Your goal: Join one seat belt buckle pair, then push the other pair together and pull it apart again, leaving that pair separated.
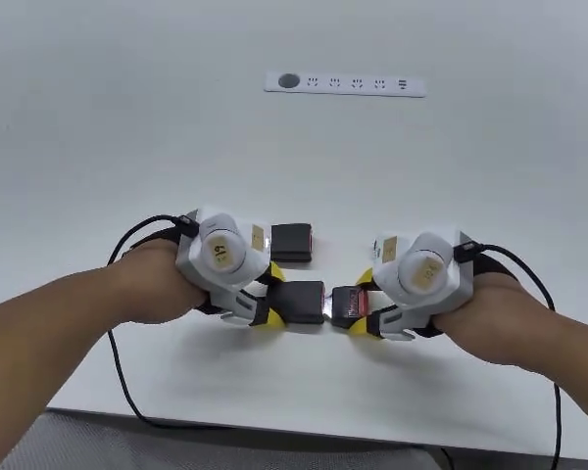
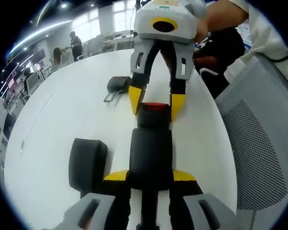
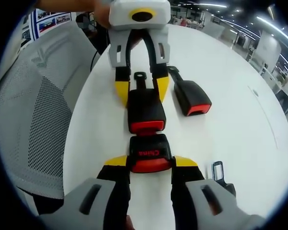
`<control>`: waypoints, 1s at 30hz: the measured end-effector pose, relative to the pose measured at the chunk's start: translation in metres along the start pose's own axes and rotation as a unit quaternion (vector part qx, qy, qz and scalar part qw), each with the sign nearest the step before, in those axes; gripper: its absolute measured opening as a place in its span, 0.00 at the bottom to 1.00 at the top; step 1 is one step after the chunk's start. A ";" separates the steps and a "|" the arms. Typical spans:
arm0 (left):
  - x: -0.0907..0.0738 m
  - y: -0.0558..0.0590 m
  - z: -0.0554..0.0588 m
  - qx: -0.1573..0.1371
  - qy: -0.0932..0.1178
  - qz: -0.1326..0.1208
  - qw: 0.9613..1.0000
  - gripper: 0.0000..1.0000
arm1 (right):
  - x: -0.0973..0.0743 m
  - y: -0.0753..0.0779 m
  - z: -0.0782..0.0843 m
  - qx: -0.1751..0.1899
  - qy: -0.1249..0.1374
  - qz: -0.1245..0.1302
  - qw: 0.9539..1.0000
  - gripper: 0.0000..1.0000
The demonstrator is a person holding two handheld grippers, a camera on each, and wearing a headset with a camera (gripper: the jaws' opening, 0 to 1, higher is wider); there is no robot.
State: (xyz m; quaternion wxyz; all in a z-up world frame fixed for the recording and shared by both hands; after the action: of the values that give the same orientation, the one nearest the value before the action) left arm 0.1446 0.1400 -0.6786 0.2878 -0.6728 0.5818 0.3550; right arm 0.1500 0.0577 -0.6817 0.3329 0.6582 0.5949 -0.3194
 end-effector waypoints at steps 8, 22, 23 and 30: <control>0.000 0.001 0.000 0.003 -0.002 0.001 1.000 0.30 | 0.000 -0.001 -0.001 0.002 0.001 0.000 1.000 0.31; 0.002 -0.002 0.005 0.006 -0.010 -0.004 1.000 0.30 | 0.001 -0.002 0.001 0.006 -0.001 0.001 1.000 0.32; 0.002 -0.002 0.004 0.006 -0.011 -0.003 1.000 0.30 | 0.002 -0.001 0.002 0.006 -0.001 0.001 1.000 0.32; 0.002 -0.001 0.002 0.008 -0.019 -0.005 1.000 0.31 | 0.001 -0.002 0.002 0.013 -0.003 0.004 1.000 0.32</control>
State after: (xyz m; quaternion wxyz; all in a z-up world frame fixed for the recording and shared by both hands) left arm 0.1454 0.1407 -0.6818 0.3054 -0.6665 0.5759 0.3618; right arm 0.1478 0.0565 -0.6840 0.3277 0.6638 0.5868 -0.3281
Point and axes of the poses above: the centre of the closed fingertips' face, and the gripper's own axes: x roughly forward along the fingers, y roughly to its right, z roughly out of its underside, the point moved 1 cm from there along -x, roughly backward along the fingers, and after that the axes turned 2 degrees about -x, right-handed, at the moved point
